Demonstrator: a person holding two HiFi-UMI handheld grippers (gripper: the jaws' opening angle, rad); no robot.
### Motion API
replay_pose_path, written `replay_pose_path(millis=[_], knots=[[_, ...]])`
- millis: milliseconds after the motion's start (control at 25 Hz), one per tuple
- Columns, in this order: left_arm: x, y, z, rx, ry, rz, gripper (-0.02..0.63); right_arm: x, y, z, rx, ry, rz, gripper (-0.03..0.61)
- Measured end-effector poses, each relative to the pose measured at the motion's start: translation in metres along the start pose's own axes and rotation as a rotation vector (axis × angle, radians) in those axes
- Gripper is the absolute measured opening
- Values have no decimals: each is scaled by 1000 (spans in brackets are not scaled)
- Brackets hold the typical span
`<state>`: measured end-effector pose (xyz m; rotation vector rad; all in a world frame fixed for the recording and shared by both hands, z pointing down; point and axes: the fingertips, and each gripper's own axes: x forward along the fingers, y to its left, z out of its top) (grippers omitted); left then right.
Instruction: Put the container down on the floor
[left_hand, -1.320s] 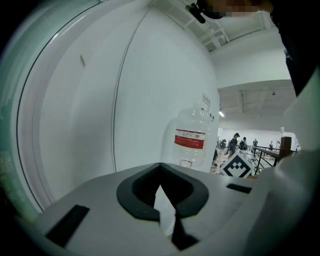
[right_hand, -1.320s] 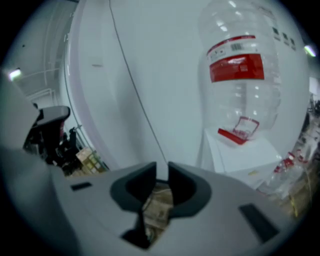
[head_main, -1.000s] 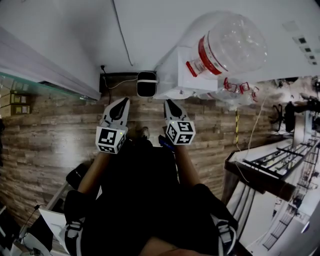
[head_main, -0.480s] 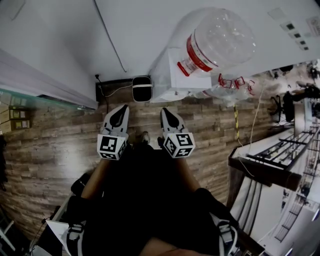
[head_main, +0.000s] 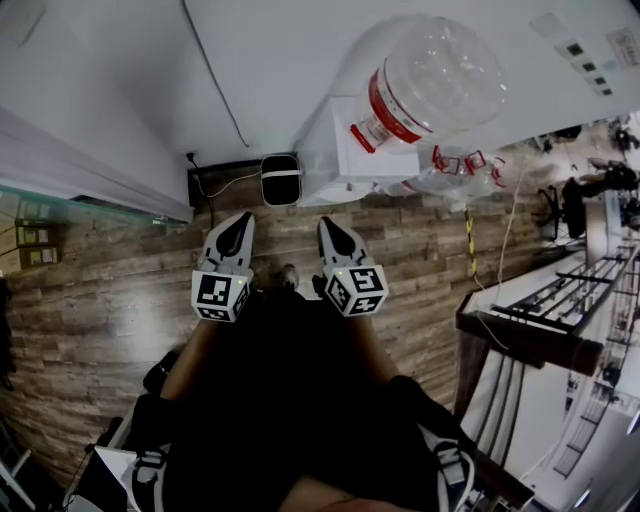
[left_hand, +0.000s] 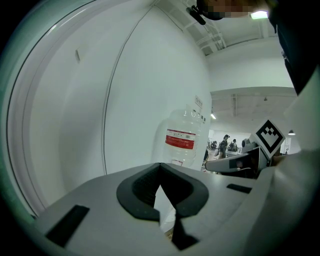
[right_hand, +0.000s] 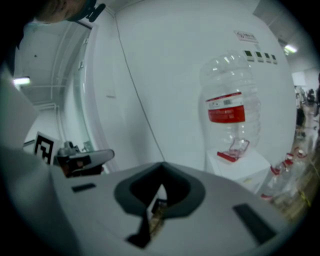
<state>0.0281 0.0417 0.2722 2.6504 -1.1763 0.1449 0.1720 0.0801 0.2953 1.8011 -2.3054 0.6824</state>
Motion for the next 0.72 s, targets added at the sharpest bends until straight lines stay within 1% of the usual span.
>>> replay_pose_path(millis=[160,520,720], knots=[[-1,0,-1,7,2,-3,26,0,5,0,0,0,8,32],[-4,0,-5,-3,19,-7,26,0,12,0,-13,1,25,32],[-3,-5,1,2,8,-17,26,-6,9,0,-11,4,19,32]])
